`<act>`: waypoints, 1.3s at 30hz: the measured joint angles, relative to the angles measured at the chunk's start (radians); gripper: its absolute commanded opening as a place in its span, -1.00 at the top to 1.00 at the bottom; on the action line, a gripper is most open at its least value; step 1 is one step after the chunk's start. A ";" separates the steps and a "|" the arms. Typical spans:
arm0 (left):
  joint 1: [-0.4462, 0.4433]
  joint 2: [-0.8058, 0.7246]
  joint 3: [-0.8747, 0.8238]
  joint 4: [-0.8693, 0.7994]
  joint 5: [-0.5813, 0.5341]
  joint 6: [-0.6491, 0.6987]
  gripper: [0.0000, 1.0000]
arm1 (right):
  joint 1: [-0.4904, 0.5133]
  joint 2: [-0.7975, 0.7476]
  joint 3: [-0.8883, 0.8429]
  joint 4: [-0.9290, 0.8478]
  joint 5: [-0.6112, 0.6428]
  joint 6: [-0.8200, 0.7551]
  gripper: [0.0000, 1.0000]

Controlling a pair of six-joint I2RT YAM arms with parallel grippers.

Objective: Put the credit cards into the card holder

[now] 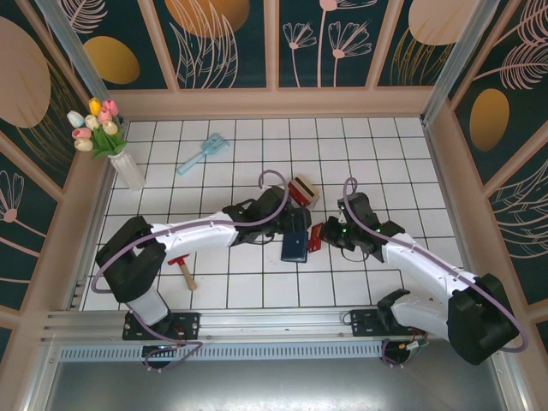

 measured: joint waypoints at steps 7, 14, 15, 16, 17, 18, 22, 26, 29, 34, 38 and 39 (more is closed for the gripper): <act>-0.070 0.062 0.048 -0.126 -0.072 0.031 -0.90 | 0.000 0.000 -0.027 0.089 -0.033 0.038 1.00; -0.076 0.044 0.005 -0.127 -0.067 0.041 -0.90 | -0.001 0.001 -0.032 0.143 -0.092 0.058 1.00; -0.076 0.032 -0.012 -0.119 -0.056 0.044 -0.89 | -0.002 0.001 -0.032 0.154 -0.110 0.061 1.00; -0.076 0.019 -0.027 -0.112 -0.045 0.048 -0.86 | -0.003 0.001 -0.032 0.164 -0.122 0.064 1.00; -0.076 0.009 -0.037 -0.109 -0.035 0.052 -0.85 | -0.004 0.001 -0.032 0.175 -0.136 0.065 1.00; -0.076 0.001 -0.043 -0.108 -0.028 0.055 -0.84 | -0.004 0.002 -0.032 0.183 -0.148 0.065 1.00; -0.076 -0.032 -0.063 -0.101 -0.013 0.067 -0.77 | -0.010 0.022 -0.032 0.207 -0.180 0.068 1.00; -0.076 -0.043 -0.065 -0.101 -0.005 0.087 -0.74 | -0.010 0.042 -0.032 0.235 -0.209 0.072 1.00; -0.076 -0.044 -0.065 -0.102 -0.005 0.101 -0.66 | -0.010 0.045 -0.032 0.240 -0.217 0.076 1.00; -0.076 -0.104 -0.119 -0.098 -0.026 0.107 -0.41 | -0.015 0.048 -0.032 0.260 -0.244 0.086 1.00; -0.077 -0.119 -0.127 -0.097 -0.029 0.103 -0.43 | -0.021 0.058 -0.031 0.289 -0.266 0.095 1.00; -0.077 -0.119 -0.128 -0.097 -0.030 0.103 -0.35 | -0.021 0.062 -0.031 0.293 -0.268 0.095 1.00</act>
